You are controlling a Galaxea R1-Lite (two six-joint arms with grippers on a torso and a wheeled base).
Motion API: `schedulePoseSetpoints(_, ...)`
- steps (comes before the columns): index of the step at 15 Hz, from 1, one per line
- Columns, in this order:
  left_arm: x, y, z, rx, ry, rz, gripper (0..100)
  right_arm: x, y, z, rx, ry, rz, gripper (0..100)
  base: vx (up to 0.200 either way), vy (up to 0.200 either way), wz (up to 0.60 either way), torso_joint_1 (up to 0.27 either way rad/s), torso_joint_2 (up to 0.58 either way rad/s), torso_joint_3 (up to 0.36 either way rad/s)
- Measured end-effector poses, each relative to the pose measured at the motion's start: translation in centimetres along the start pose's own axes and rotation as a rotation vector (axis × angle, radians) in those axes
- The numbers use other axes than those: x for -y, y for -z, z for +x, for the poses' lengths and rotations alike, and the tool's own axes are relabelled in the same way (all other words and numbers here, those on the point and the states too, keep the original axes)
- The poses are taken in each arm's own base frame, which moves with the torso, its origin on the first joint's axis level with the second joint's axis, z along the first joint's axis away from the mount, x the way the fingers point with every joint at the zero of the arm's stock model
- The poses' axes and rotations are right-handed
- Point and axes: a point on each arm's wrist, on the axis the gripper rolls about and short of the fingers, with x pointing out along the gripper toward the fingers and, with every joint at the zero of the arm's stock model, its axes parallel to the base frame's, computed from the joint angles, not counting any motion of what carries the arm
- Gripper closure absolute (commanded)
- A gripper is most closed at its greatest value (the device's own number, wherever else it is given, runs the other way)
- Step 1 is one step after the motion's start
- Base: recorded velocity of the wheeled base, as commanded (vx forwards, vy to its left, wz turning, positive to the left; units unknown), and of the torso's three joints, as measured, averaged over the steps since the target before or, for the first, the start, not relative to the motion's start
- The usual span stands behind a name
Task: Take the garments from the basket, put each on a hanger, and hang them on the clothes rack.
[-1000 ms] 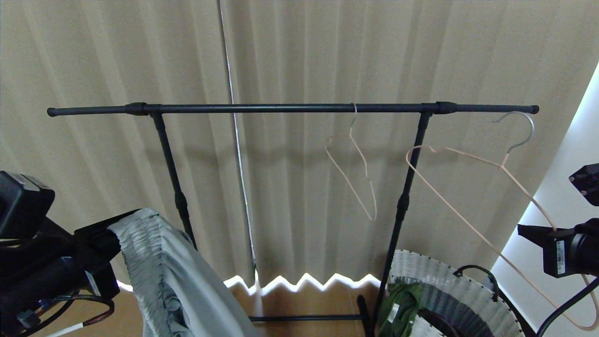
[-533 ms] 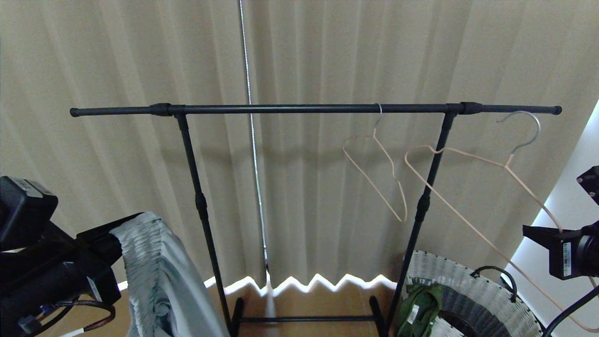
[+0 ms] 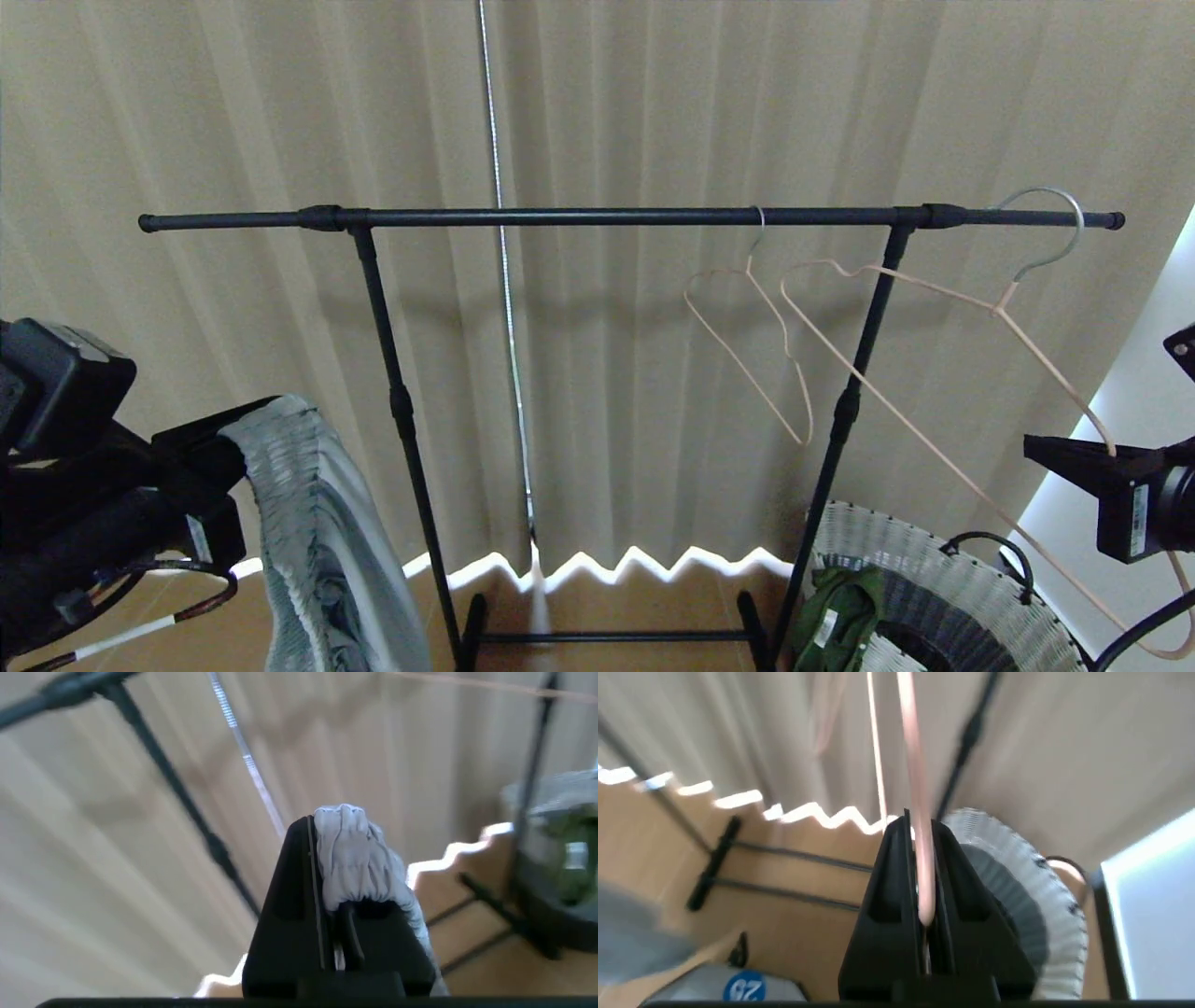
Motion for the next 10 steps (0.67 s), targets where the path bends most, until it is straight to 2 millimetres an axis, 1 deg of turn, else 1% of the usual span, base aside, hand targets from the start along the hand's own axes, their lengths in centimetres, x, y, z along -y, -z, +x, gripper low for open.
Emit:
schedulePoseSetpoints(3,-0.6,-0.6,1.7,-0.029,-0.077,0.001,100,-1.1,0.9,-1.3,0.023,-0.08,-0.032,100,0.0,0.0,0.0,0.0,0.0,0.0)
schedulePoseSetpoints(5,-0.9,-1.1,3.4,-0.049,-0.115,0.001,100,-1.4,1.5,-2.1,0.033,-0.131,-0.046,100,0.0,0.0,0.0,0.0,0.0,0.0)
schedulePoseSetpoints(8,-1.3,-2.2,6.3,-0.058,-0.169,0.0,100,-1.6,1.8,-2.6,0.043,-0.189,-0.051,100,0.0,0.0,0.0,0.0,0.0,0.0)
schedulePoseSetpoints(10,-1.1,-3.0,7.8,-0.052,-0.177,0.0,100,-1.7,1.8,-2.6,0.043,-0.225,-0.056,100,0.0,0.0,0.0,0.0,0.0,0.0)
